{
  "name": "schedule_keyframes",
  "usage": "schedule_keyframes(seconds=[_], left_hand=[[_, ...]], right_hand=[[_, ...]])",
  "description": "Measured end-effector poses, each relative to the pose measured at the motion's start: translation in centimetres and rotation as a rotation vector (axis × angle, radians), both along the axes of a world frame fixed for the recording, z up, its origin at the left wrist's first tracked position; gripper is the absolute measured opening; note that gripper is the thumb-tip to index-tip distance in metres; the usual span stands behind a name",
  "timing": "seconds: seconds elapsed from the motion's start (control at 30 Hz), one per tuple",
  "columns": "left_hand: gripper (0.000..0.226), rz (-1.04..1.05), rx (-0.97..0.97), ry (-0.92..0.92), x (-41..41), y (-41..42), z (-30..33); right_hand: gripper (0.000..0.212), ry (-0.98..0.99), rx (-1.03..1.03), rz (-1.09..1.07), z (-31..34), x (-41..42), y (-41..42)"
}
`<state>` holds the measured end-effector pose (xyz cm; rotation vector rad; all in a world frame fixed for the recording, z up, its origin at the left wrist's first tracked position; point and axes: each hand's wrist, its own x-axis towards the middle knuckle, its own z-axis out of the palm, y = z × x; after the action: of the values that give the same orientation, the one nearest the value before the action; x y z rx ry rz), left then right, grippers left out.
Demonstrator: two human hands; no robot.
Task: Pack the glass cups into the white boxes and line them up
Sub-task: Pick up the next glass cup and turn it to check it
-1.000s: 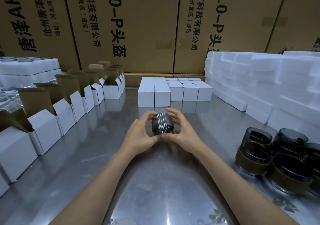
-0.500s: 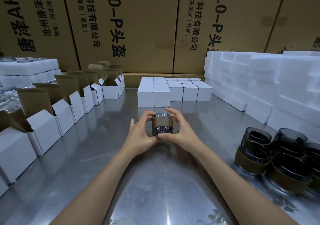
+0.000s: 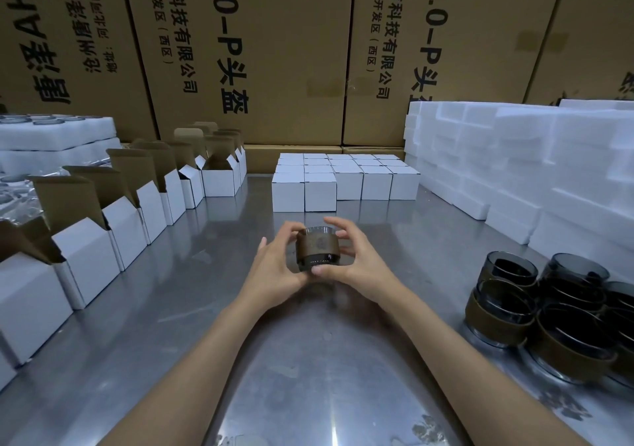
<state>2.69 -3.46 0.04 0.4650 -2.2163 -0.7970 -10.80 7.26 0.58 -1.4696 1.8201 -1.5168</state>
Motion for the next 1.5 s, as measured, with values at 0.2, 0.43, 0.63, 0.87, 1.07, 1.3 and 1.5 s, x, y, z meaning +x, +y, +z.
schedule_keyframes(seconds=[0.2,0.43,0.63,0.87,1.07,1.3,1.5], left_hand=[[0.060,-0.044,0.096,0.051,0.1,0.4,0.3],[0.082,-0.205,0.313,-0.014,-0.1,-0.4,-0.2],[0.082,-0.191,0.286,-0.105,0.0,-0.7,-0.6],[0.101,-0.239,0.375,-0.183,-0.1,-0.5,-0.4],[0.076,-0.135,0.651,0.042,-0.2,-1.7,0.4],[0.044,0.231,0.346,-0.193,-2.3,-8.5,0.3],[0.057,0.459,-0.041,-0.712,-4.0,-17.5,0.9]], right_hand=[[0.059,-0.380,0.034,0.097,0.3,0.0,0.4],[0.058,-0.199,-0.072,0.039,-0.3,0.0,-0.1],[0.059,-0.044,0.021,0.011,-0.9,-0.1,-0.4],[0.070,0.000,0.099,0.049,-0.8,-0.3,-0.6],[0.032,-0.315,-0.006,-0.074,-0.6,-0.2,-1.2],[0.030,-0.111,0.033,-0.208,-1.1,0.0,-2.4],[0.025,-0.111,0.035,-0.205,-1.5,-0.3,-2.7]])
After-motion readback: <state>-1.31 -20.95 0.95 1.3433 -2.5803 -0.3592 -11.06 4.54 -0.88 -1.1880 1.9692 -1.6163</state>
